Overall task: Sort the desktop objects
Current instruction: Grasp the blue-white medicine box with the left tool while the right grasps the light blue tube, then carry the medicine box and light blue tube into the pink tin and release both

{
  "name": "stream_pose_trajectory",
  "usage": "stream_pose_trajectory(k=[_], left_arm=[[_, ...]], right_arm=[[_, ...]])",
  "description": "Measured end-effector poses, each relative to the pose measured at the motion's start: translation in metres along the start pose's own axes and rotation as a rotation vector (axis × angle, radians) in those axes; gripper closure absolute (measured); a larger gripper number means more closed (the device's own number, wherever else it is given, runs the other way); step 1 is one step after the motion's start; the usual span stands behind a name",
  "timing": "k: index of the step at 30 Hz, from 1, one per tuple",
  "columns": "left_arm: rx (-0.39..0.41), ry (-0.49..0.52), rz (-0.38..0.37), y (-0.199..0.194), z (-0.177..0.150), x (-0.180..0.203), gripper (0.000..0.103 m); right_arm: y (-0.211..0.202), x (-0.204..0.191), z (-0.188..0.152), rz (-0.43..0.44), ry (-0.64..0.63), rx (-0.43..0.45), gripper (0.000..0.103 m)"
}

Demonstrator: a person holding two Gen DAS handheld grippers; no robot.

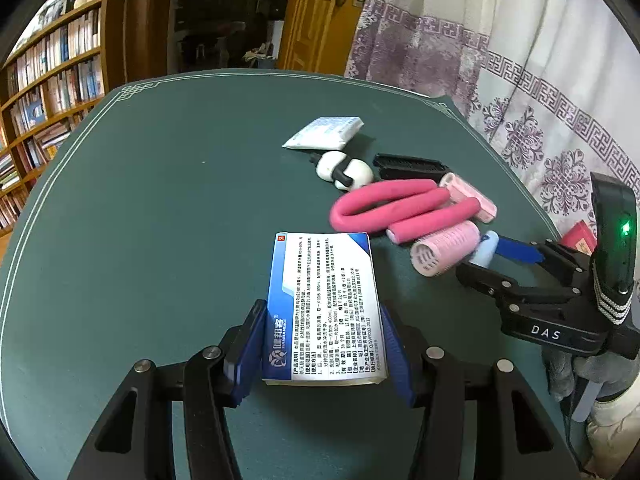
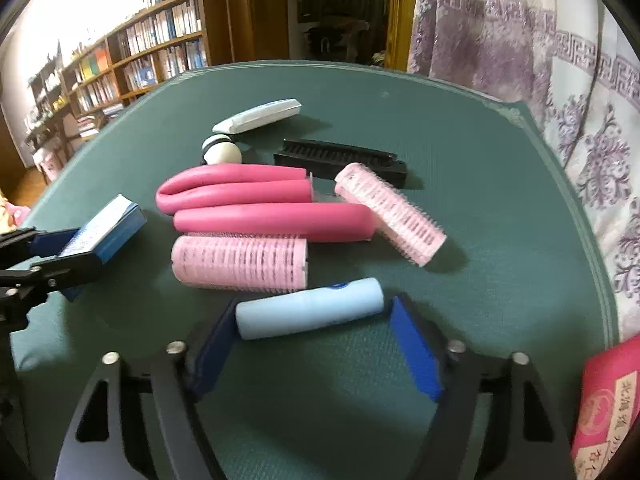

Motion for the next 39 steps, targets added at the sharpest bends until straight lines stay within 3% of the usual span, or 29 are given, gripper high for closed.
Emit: stream_pose_trajectory(k=[9,21,31,39], left_arm=[[0.017,0.016,-0.013,-0.012,-0.002,0.013,0.047],[0.044,0.095,-0.076,-0.031,-0.003,0.068,0.047],[0.067,0.229,-0.166,-0.045,0.002,0.147,0.047],[0.095,0.329,-0.235,-0.056,0.008,0.209,0.047]], right_arm=[[-0.022,0.004,-0.014,0.008,0.078,0.023,0.030],[-0.113,0.009,-0.044,0.001,0.147,0.188,0.030],[-0.197,0.057,-0.093,-0.139,0.271,0.317,0.030],[-0.237,0.105,-0.133,-0.262,0.367,0.330,0.030]])
Point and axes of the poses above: each gripper's, at about its wrist camera, not at the fingertips, and y roughly the way its jaws point, x to its right, z to its top, the point moved 1 cm from there along y, roughly the way its jaws point, and after that the axes turned 8 degrees about z, right-handed, at the moved point
